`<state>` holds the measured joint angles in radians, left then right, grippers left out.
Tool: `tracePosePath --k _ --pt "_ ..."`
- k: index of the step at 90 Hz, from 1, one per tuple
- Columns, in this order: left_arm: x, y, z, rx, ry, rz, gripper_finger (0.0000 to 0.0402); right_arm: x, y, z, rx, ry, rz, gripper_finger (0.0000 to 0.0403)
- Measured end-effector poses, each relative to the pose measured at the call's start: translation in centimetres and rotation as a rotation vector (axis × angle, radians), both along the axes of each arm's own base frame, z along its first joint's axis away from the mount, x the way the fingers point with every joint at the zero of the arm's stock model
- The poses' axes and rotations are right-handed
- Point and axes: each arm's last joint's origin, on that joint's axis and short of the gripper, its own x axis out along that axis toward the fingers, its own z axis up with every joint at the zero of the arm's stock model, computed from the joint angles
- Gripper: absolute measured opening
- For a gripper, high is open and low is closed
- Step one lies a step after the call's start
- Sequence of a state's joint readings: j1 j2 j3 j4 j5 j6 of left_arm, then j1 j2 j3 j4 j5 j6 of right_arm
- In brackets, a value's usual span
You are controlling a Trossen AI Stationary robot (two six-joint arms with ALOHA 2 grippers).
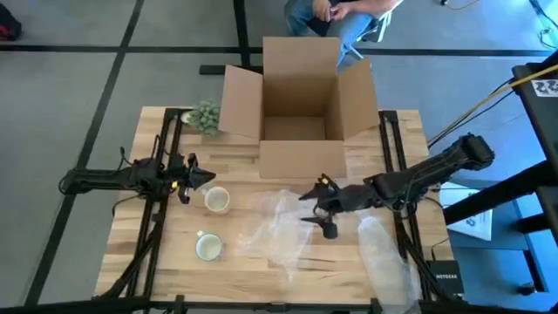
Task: Wrap mug
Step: Prepare the right bubble wrap on the table
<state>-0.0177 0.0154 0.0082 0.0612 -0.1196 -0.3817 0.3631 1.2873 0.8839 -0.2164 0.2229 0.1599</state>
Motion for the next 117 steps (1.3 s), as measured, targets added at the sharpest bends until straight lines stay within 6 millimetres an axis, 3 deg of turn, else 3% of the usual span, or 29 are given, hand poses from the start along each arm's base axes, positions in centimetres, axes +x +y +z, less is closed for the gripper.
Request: tracePosePath --k 21,33,50,60,88,99,109,117 --pt "0.0 0.0 0.0 -0.015 -0.001 -0.001 0.0 -3.5 0.8 1.2 0.086 0.428 -0.195 0.0287" --pt "0.0 0.0 0.0 -0.014 0.0 -0.004 0.0 -5.9 2.1 -0.9 0.097 0.569 -0.296 0.0287" --pt "0.0 0.0 0.0 -0.011 0.001 -0.006 0.0 -8.5 3.3 -4.3 0.034 0.59 -0.392 0.0287" --pt "0.0 0.0 -0.1 0.0 0.007 -0.006 0.0 -8.8 3.1 -5.2 -0.058 0.534 -0.41 0.0287" --pt "0.0 0.0 -0.2 0.017 0.027 0.002 0.0 -8.5 3.3 -9.3 -0.292 0.678 -0.3 0.0279" --pt "0.0 0.1 -0.2 0.029 0.028 0.029 0.0 -7.6 3.0 -10.1 -0.348 0.684 -0.352 0.0223" --pt "0.0 0.1 -0.2 0.04 0.029 0.047 0.0 -6.9 2.9 -9.7 -0.336 0.738 -0.358 0.0113" --pt "0.0 0.1 -0.2 0.04 0.029 0.054 0.0 -6.1 2.9 -7.9 -0.354 0.758 -0.321 0.0024"
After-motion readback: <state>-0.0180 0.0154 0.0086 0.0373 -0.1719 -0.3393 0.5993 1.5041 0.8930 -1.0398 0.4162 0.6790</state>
